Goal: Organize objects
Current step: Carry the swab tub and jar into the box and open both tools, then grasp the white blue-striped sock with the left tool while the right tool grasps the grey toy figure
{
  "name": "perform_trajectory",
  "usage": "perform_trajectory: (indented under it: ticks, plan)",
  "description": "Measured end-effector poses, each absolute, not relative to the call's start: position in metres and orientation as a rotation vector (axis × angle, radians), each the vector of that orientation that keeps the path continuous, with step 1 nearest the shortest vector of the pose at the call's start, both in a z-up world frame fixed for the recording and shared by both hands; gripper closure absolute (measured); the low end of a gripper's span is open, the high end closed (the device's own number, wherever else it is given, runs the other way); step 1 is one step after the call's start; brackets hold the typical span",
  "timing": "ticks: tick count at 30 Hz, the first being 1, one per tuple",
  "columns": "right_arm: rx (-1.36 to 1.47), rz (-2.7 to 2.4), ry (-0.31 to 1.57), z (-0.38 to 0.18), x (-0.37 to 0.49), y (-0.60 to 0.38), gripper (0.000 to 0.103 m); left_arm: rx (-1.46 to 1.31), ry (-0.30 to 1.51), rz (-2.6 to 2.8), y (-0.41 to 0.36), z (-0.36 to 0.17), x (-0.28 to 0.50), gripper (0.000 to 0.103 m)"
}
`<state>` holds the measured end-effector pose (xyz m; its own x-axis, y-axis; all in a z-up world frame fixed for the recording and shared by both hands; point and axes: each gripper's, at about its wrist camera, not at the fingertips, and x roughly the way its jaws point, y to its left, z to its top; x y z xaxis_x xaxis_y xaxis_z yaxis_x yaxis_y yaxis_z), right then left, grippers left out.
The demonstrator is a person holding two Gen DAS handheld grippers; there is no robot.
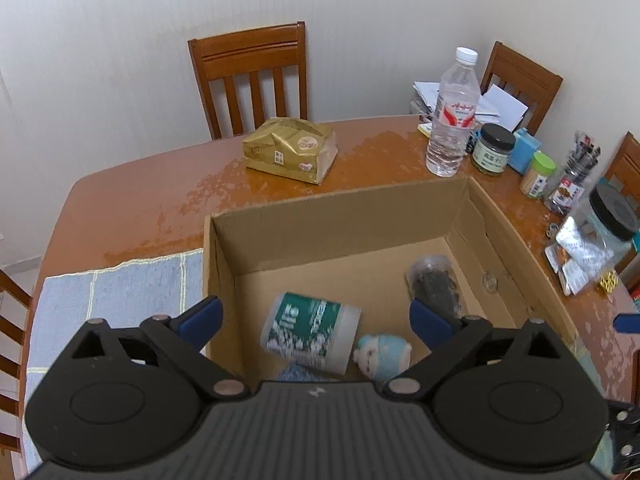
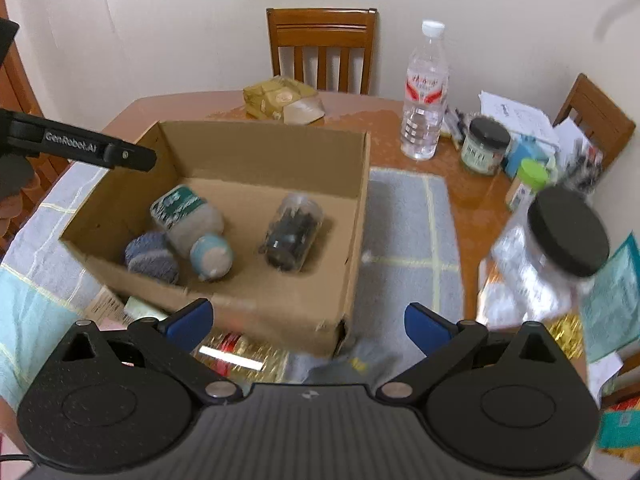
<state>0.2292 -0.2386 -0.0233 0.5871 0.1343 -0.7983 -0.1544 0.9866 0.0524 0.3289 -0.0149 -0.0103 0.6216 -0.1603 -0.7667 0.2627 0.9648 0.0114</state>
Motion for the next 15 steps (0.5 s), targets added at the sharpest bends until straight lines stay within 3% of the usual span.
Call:
perform_trajectory:
  ticks: [15]
  plan:
    - [-0.008,0.136,0.980,-0.084,0.136,-0.230,0.000,0.115,0.867,-0.200,0.006,-0.032,0.217,0.003]
